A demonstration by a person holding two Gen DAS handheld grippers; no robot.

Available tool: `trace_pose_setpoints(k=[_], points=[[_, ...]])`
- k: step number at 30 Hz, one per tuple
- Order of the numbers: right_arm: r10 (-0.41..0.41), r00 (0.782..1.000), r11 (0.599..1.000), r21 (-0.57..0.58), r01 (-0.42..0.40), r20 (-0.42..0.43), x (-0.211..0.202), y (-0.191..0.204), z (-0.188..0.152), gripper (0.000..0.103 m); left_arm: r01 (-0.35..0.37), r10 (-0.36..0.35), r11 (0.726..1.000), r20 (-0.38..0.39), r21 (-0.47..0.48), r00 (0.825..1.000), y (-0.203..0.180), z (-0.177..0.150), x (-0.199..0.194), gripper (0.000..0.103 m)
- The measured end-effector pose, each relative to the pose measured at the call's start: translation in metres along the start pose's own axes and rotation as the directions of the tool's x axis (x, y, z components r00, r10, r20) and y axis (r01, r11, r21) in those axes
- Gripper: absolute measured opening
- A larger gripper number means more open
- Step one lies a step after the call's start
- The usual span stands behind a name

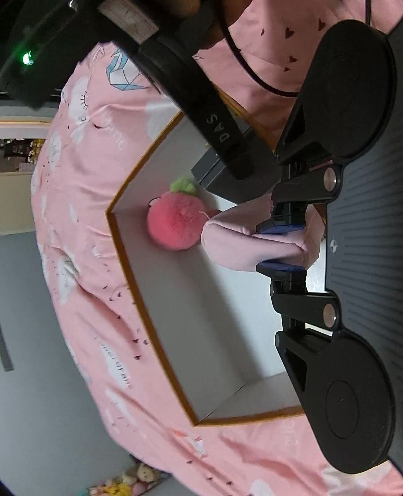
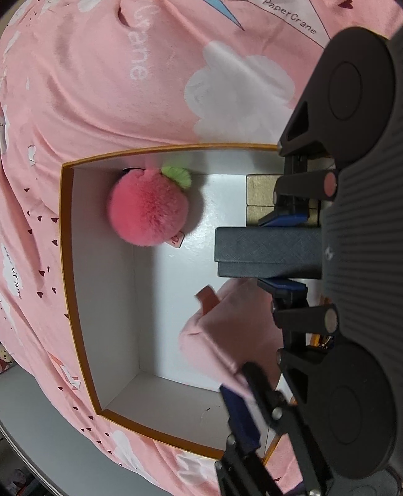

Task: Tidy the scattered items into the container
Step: 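Carry the gray case into the box with the right tool while the left tool carries the pink pouch in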

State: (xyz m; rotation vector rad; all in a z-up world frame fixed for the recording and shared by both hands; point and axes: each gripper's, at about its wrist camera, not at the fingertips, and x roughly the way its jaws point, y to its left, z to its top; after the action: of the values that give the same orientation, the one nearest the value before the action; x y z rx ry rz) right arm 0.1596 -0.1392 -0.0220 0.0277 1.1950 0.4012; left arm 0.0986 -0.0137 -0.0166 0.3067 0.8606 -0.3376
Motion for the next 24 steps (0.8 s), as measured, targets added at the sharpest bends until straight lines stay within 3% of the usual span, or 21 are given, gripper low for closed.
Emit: trace_pose_setpoints(k=[4,6,7,8,10,15,19,21,22,24], points=[[-0.003,1.000,1.000,0.010,0.003,0.007,0.000,-0.002,0.000,0.036,0.070,-0.070,0.989,0.003,-0.132,0.998,0.019,0.008,0.010,0.026],[0.001,1.000,1.000,0.017,-0.001,0.009,0.000,-0.004,-0.001,0.036,0.081,-0.083,0.985,-0.003,-0.154,0.997,0.023,0.009,0.013,0.028],[0.002,1.000,1.000,0.020,-0.003,0.010,0.000,-0.005,-0.001,0.036,0.088,-0.090,0.982,-0.003,-0.164,0.996,0.024,0.009,0.015,0.036],[0.006,1.000,1.000,0.024,-0.006,0.010,0.001,-0.006,-0.001,0.036,0.097,-0.100,0.978,-0.004,-0.184,0.995,0.025,0.009,0.017,0.053],[0.010,1.000,1.000,0.029,-0.011,0.011,0.001,-0.007,-0.002,0.036,0.112,-0.119,0.964,-0.014,-0.242,0.993,0.029,0.005,0.024,0.063],[0.013,1.000,1.000,0.025,-0.013,0.016,0.001,-0.007,-0.002,0.036,0.050,-0.092,0.946,-0.118,-0.319,0.989,0.035,-0.003,0.039,0.063],[0.019,1.000,0.999,0.028,-0.020,0.016,0.001,-0.010,-0.001,0.036,0.030,-0.084,0.936,-0.140,-0.350,0.987,0.044,-0.008,0.040,0.063],[0.014,1.000,1.000,0.023,-0.014,0.022,0.000,-0.009,-0.001,0.036,0.013,-0.083,0.934,-0.182,-0.357,0.980,0.048,-0.009,0.045,0.054],[0.009,1.000,1.000,0.017,-0.009,0.026,-0.001,-0.007,-0.001,0.036,0.012,-0.092,0.930,-0.202,-0.368,0.975,0.050,-0.010,0.048,0.042],[-0.004,0.999,1.000,0.003,0.004,0.033,-0.003,-0.004,0.000,0.036,0.016,-0.113,0.921,-0.228,-0.390,0.967,0.053,-0.014,0.053,0.038]])
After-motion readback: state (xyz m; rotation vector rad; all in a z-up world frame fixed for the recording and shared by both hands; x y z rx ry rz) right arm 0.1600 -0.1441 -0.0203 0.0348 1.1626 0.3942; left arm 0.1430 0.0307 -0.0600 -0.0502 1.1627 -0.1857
